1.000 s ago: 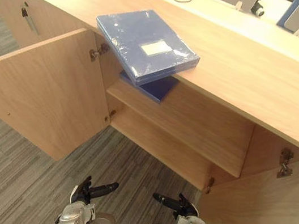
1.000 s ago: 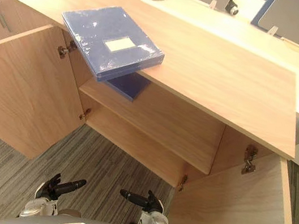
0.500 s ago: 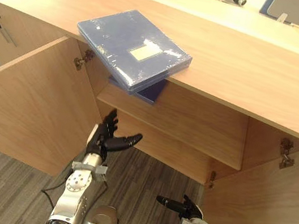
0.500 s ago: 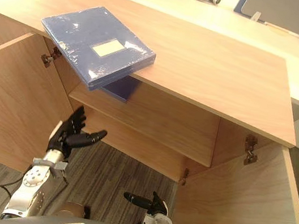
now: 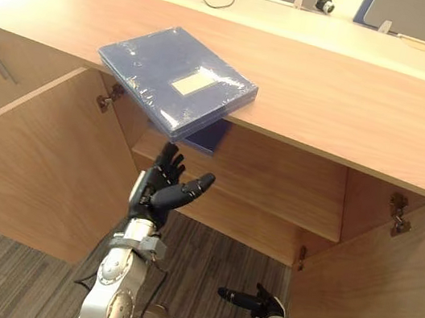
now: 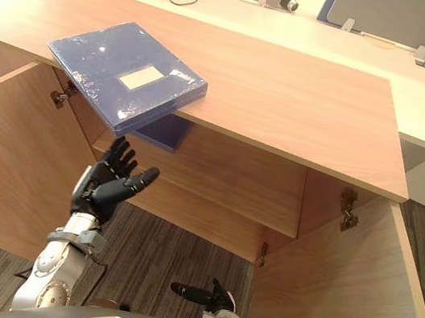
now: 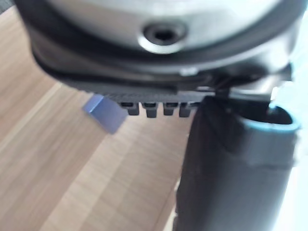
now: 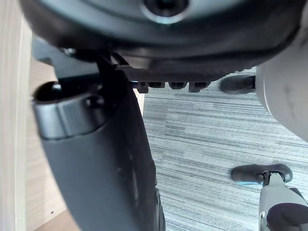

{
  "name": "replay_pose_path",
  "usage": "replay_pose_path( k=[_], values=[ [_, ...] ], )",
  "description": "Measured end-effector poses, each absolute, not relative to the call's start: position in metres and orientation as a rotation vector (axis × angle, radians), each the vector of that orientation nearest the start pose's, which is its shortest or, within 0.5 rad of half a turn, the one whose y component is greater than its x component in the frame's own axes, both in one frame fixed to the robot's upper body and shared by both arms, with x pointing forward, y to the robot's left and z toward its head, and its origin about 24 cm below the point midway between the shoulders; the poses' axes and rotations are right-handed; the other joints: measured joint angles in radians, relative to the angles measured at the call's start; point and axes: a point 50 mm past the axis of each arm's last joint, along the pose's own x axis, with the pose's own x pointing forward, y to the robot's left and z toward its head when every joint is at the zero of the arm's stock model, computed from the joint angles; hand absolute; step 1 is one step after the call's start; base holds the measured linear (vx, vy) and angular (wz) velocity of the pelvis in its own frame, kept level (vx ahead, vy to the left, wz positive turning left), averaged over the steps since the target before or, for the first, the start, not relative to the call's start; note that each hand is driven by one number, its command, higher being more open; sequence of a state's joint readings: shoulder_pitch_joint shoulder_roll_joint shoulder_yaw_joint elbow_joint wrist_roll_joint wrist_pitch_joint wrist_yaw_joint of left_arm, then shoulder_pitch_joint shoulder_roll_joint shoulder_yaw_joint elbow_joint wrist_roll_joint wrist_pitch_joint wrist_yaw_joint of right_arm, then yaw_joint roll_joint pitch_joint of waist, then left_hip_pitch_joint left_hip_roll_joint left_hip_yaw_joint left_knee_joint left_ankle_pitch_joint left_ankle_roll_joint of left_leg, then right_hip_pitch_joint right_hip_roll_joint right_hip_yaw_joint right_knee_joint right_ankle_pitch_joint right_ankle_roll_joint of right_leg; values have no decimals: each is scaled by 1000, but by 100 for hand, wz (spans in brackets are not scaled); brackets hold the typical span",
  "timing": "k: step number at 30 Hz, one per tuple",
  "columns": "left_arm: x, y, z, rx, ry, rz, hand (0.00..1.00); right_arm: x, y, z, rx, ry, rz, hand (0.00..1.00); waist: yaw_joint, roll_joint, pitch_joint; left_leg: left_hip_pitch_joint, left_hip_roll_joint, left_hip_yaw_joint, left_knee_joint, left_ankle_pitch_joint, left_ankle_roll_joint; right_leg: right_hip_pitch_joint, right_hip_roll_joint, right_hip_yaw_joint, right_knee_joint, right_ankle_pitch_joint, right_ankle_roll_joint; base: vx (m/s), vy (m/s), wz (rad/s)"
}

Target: Walk over to the cabinet, pick up the folder, carry it to the office cabinet, place the folder inside the office cabinet, then close the office cabinet door

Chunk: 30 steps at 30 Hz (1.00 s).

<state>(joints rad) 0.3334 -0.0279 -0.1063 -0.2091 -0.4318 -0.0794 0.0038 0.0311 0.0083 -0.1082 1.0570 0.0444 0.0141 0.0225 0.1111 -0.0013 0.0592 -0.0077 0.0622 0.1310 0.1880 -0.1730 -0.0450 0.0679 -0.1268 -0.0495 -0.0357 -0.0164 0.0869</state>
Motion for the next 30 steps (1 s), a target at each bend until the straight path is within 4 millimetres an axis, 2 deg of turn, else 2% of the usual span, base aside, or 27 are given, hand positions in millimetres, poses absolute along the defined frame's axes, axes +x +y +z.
replay_pose_path(
  k=[2,5,8,9,11,12,14,15,16,19,22,30],
  values=[
    [188,155,40,-454,-28,125,100,110,-157,-162,130,1101,-99,100,3,-9,-9,-21,-1,0,4,3,0,-21,-1,1,2,2,3,-73,-6,0],
    [181,177,47,-356,-67,268,100,109,-156,-162,134,1103,-96,100,3,-11,-10,-27,0,-1,5,5,-1,-26,-1,1,1,4,7,-53,-10,0],
    [178,191,53,-234,-87,364,100,106,-156,-163,137,1111,-95,100,7,-15,-14,-46,0,-6,13,6,-1,-39,0,-1,1,7,11,-34,-6,4],
    [176,197,62,-129,-119,416,100,106,-155,-163,137,1112,-93,100,9,-18,-16,-57,0,-6,18,6,-1,-48,0,-1,1,10,12,0,0,0],
    [176,201,70,-64,-150,447,100,105,-155,-163,137,1112,-92,100,8,-20,-17,-57,0,-6,19,6,-1,-48,0,0,1,10,12,0,0,0],
    [178,206,87,71,-226,505,100,105,-153,-163,130,1108,-82,100,8,-22,-18,-57,0,-5,20,6,-1,-49,0,1,1,12,12,0,0,0],
    [180,208,96,154,-268,545,100,106,-153,-163,125,1104,-75,100,7,-23,-18,-57,1,-4,20,6,-1,-50,0,2,1,12,12,-7,0,-2],
    [179,212,115,283,-359,638,100,108,-151,-162,120,1095,-67,100,-3,-25,-19,-57,1,-1,20,6,-1,-51,1,5,1,15,11,-24,2,-8],
    [176,215,130,336,-430,700,100,111,-150,-160,115,1079,-61,100,-7,-26,-20,-56,2,3,19,5,-1,-52,1,9,0,18,10,-25,4,-9],
    [171,221,153,473,-551,804,100,111,-148,-159,102,1067,-53,100,-7,-27,-21,-55,4,16,18,3,-2,-61,4,26,-1,27,7,-29,9,-16],
    [168,229,162,644,-581,885,100,112,-141,-155,90,1029,-18,100,-10,-27,-21,-55,10,38,18,1,-4,-70,8,33,-12,49,4,-48,4,-24],
    [169,236,168,851,-584,905,100,115,-124,-137,58,907,102,100,-40,-25,-20,-77,14,62,19,-8,-11,-113,17,56,-19,75,0,-37,-5,-15]
  ],
)
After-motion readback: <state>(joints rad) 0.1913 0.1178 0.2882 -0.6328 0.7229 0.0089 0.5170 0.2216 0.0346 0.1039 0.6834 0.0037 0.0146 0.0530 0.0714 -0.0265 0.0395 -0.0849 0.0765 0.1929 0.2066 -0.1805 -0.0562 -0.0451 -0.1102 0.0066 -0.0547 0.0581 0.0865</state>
